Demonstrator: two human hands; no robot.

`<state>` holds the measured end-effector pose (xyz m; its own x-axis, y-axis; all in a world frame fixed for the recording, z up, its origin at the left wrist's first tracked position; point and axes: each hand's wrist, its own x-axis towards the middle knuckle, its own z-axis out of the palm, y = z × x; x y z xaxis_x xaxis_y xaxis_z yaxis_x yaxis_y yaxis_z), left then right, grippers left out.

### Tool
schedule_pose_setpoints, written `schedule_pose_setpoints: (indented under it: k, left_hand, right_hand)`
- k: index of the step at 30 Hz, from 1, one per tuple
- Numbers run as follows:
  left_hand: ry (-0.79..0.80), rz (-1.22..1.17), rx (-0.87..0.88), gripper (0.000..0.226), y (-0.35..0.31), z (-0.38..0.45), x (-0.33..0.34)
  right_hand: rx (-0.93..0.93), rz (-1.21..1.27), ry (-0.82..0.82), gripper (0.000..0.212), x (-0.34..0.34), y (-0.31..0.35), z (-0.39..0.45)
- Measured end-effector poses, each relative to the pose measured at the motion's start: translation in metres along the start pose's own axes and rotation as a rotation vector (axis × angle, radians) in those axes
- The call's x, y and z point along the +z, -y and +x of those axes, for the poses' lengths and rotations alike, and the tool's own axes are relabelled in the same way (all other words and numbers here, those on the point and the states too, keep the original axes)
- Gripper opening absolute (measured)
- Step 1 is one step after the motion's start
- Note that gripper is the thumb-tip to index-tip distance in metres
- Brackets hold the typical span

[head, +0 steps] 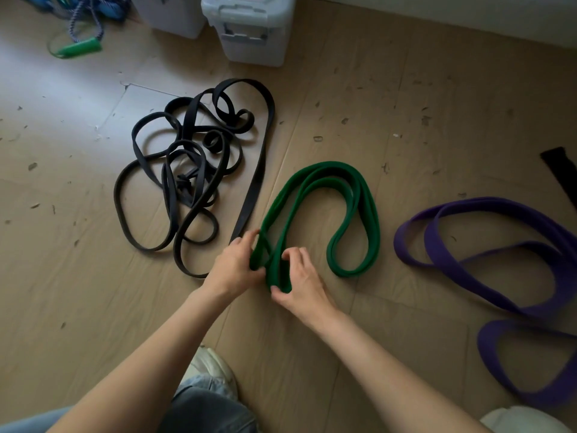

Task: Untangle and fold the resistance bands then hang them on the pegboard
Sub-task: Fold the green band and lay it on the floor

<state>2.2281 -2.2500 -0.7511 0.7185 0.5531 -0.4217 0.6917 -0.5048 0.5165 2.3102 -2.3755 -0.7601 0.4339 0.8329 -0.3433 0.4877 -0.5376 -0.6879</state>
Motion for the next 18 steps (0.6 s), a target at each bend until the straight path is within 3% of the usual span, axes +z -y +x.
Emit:
schedule_pose_setpoints:
  k: [3, 6, 8, 11, 14, 16, 18]
  left_hand:
    - [0.110, 0.226, 0.095, 0.079, -0.007, -0.001, 0.002]
    - [0.343, -0.018, -0.084, 0.088, -0.008, 0.006, -0.016]
    - [0.414, -0.105, -0.187, 0.086, -0.008, 0.012, -0.029]
    - [0.309, 0.012, -0.209, 0.075, -0.011, 0.017, -0.035]
    - [0.177, 0.118, -0.245, 0.087, -0.022, 0.020, -0.023]
    - [0.144, 0.185, -0.275, 0.105, -0.030, 0.020, -0.009]
    - [0.139, 0.301, -0.263, 0.109, -0.037, 0.017, 0.006]
  right_hand:
    - [0.036, 0.003, 0.074, 0.060, 0.008, -0.001, -0.003]
    - [0.037, 0.026, 0.089, 0.068, 0.000, -0.003, -0.004]
    - [0.023, 0.012, 0.138, 0.071, -0.014, -0.007, -0.004]
    - [-0.002, -0.067, 0.119, 0.050, -0.044, -0.012, 0.000]
    - [-0.025, -0.135, -0.179, 0.025, -0.074, -0.018, 0.020]
    - [-0.054, -0.274, -0.307, 0.034, -0.091, -0.021, 0.045]
    - [-0.066, -0.452, -0.226, 0.058, -0.104, -0.023, 0.074]
